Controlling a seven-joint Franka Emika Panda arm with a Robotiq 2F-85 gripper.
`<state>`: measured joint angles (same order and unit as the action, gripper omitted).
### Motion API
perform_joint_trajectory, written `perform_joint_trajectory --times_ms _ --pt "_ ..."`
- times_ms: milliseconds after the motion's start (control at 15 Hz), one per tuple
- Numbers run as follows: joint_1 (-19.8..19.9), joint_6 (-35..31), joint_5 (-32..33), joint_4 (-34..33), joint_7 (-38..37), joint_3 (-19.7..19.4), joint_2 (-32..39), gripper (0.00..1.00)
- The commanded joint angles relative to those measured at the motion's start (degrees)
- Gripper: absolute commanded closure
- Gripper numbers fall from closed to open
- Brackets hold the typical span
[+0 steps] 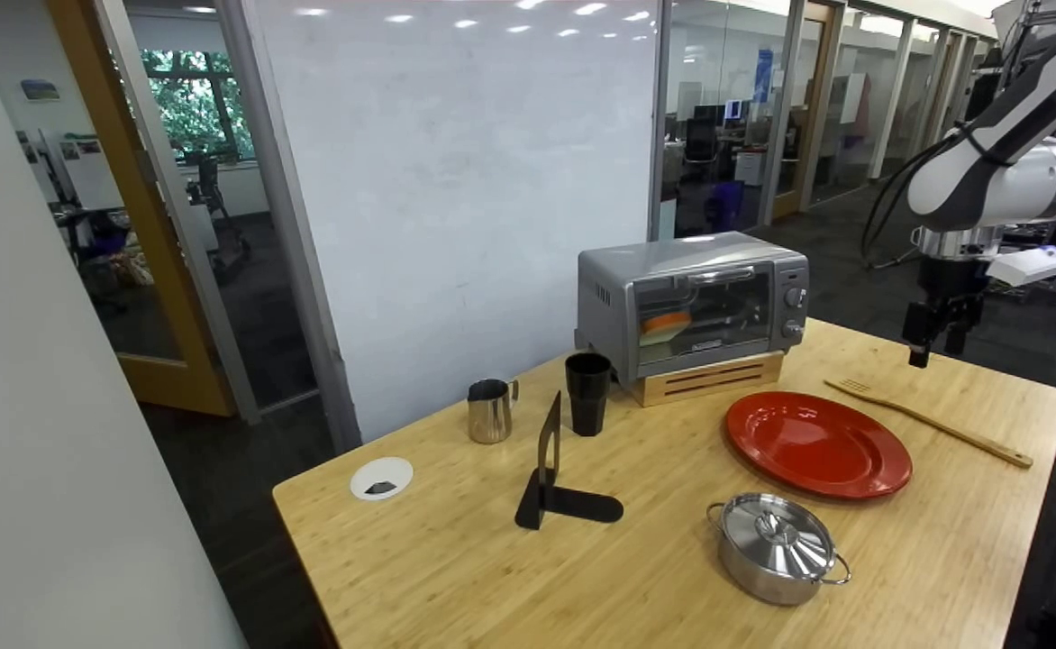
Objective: Place the wooden spatula on the plate
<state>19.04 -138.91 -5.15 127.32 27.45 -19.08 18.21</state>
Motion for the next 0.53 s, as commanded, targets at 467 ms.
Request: perform_joint_trajectory --times_ms 467 --pt "1.9 -0.4 1.4 0.9 -0.8 2.1 -1.0 0.00"
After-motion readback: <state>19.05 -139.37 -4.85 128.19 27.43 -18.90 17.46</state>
